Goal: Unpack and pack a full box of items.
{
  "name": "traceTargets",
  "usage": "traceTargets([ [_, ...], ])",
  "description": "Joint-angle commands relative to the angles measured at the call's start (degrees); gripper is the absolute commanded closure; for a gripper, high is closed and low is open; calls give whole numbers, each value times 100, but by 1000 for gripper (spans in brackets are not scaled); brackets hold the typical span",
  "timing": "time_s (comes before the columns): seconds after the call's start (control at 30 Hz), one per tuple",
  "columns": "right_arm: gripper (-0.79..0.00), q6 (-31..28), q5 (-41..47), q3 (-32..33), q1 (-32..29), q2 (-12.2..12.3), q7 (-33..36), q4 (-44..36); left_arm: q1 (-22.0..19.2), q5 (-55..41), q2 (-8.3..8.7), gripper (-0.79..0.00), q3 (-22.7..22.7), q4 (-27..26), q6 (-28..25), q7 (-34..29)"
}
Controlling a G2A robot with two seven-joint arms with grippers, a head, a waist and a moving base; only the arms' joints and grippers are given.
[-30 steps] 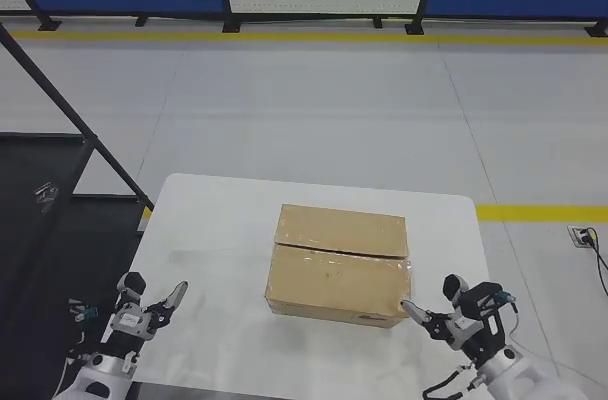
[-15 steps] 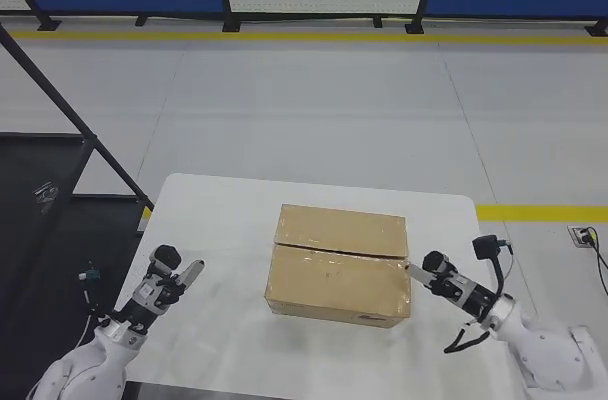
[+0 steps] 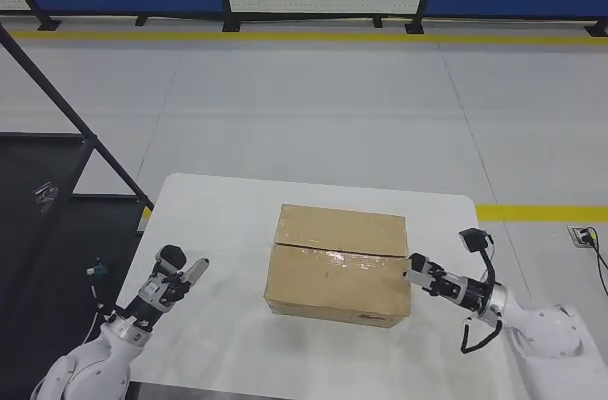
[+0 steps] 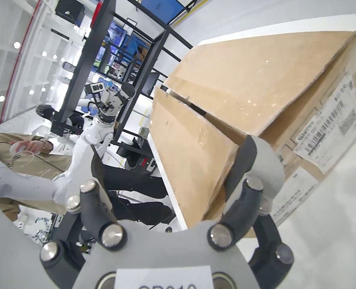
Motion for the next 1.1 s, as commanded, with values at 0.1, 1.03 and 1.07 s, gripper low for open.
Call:
traceTargets([
  [0.1, -785, -313, 742, -1, 100, 49, 486, 148, -34, 83, 2, -785, 125, -73, -33, -36],
  [1.03, -785, -2090, -911, -1330, -1063, 1787, -931, -1387, -229, 1350, 125, -785, 705, -202, -789, -1138],
  [1.07, -785, -2084, -740, -1332, -1042, 1818, -925, -1343, -244, 1452, 128, -785, 772, -178, -841, -1166],
])
